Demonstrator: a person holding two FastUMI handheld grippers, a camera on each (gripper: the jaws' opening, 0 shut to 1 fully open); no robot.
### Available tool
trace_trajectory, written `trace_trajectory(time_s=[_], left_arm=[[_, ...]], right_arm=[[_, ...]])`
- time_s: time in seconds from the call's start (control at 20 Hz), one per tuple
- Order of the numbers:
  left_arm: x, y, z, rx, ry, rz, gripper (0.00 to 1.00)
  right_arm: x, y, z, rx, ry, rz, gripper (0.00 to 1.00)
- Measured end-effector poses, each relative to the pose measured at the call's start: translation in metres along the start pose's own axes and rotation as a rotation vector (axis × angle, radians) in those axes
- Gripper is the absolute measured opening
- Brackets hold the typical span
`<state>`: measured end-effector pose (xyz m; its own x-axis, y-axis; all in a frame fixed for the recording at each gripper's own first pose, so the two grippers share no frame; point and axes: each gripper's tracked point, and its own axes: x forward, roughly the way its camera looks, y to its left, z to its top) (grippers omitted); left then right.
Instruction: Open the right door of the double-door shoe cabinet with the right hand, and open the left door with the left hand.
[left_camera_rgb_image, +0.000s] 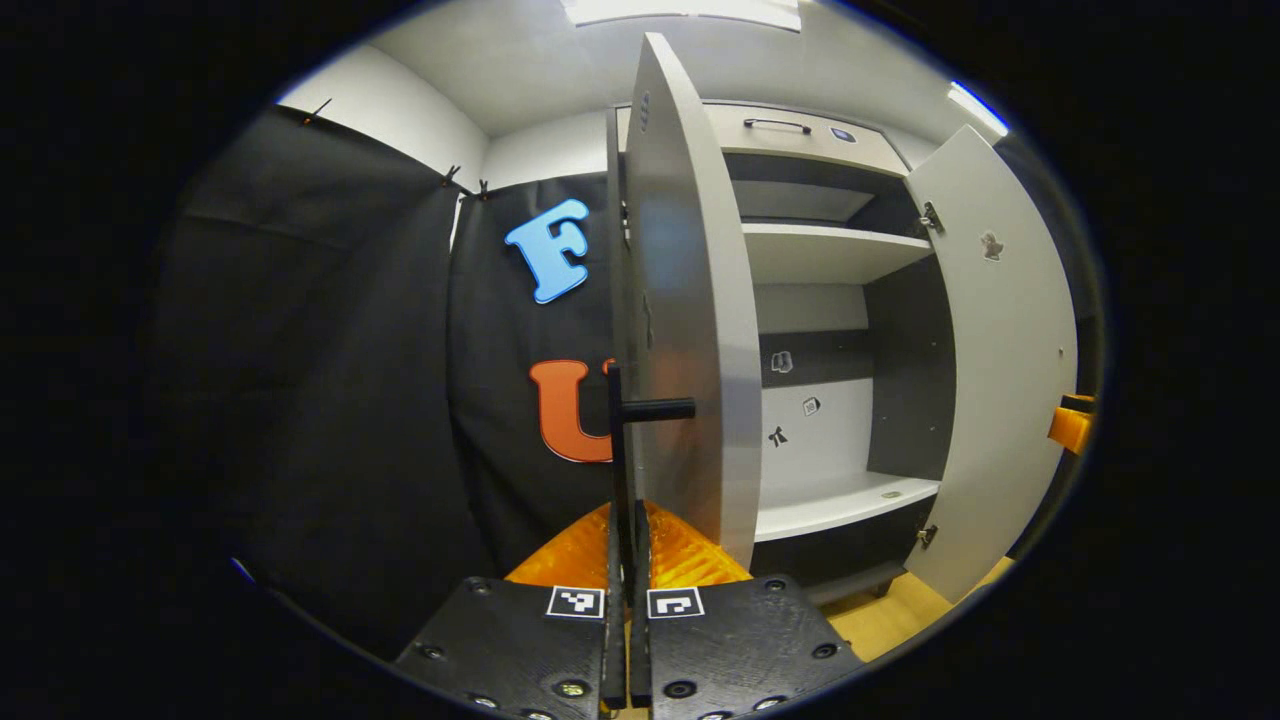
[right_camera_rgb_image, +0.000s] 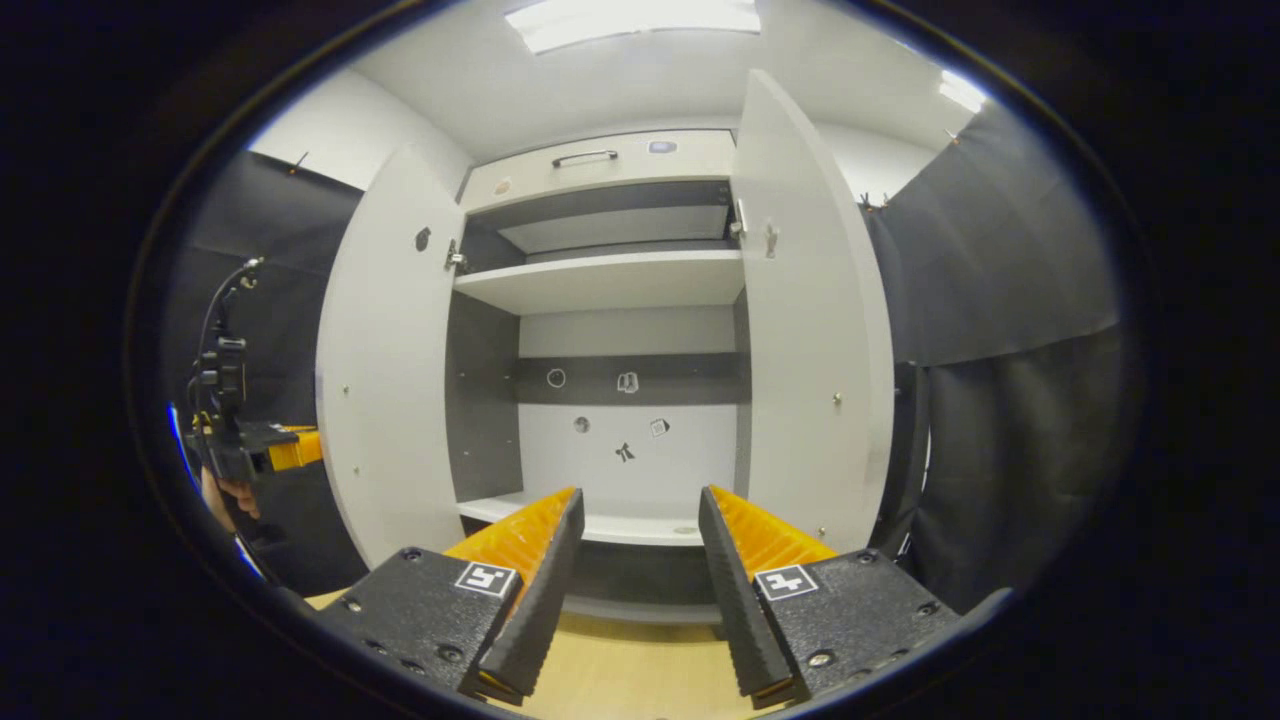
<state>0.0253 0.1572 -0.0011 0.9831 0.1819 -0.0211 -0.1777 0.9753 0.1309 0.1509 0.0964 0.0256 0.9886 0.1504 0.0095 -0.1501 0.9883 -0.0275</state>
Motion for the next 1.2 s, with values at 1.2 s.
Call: trace_trajectory(time_s=[1.2], left_arm=[[-0.022,-0.114,0.041,-0.076,-0.147,-0.194,0.39]], right_arm=[[0.004,0.007,-0.001,-0.021,0.022,-0.061,0.73]])
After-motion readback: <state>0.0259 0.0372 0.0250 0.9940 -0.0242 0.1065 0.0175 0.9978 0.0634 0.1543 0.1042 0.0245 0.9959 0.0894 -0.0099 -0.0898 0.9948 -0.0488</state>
